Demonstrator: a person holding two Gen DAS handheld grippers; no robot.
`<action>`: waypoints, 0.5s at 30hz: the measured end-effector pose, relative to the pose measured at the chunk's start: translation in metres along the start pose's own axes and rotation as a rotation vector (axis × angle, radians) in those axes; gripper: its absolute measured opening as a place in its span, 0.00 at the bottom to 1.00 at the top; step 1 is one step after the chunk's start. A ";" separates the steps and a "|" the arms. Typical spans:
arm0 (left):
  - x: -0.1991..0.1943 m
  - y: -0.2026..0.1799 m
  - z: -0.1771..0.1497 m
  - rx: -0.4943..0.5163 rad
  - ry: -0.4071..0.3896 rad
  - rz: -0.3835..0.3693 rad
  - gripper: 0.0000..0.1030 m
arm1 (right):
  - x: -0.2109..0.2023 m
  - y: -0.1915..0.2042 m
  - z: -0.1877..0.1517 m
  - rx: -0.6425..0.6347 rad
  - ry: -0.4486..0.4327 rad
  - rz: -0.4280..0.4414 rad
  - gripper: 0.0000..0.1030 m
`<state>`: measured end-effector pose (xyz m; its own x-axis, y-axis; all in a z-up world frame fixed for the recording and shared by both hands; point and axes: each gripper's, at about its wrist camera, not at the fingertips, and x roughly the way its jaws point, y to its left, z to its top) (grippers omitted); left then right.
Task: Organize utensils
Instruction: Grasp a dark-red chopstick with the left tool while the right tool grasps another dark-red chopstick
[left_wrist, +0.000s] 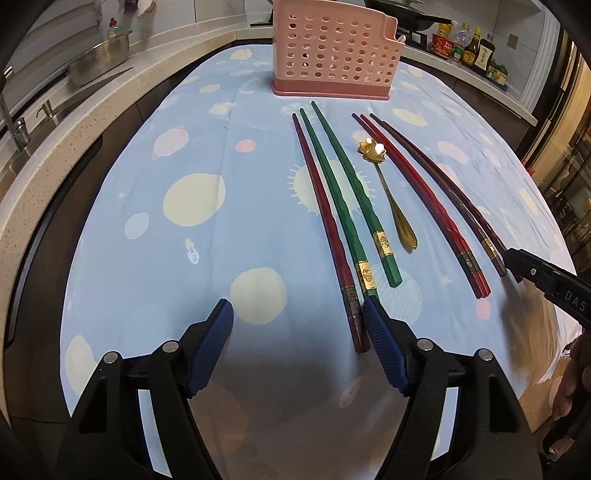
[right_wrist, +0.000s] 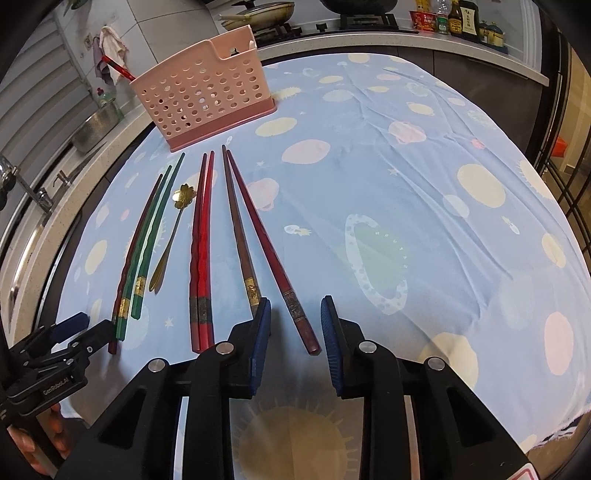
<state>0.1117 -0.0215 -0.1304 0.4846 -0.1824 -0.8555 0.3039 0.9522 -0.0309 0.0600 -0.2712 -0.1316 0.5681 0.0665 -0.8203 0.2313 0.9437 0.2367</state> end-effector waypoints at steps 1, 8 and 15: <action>0.002 -0.002 0.000 0.009 0.001 0.009 0.67 | 0.001 0.001 0.001 -0.003 -0.001 0.000 0.24; 0.003 -0.003 -0.001 0.035 -0.012 0.035 0.60 | 0.005 -0.001 0.001 -0.009 0.006 0.001 0.16; 0.001 -0.001 -0.004 0.030 -0.021 0.035 0.54 | 0.003 -0.003 -0.002 -0.011 0.005 0.003 0.13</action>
<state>0.1084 -0.0213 -0.1330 0.5122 -0.1540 -0.8450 0.3109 0.9503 0.0153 0.0599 -0.2730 -0.1359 0.5645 0.0707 -0.8224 0.2207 0.9471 0.2329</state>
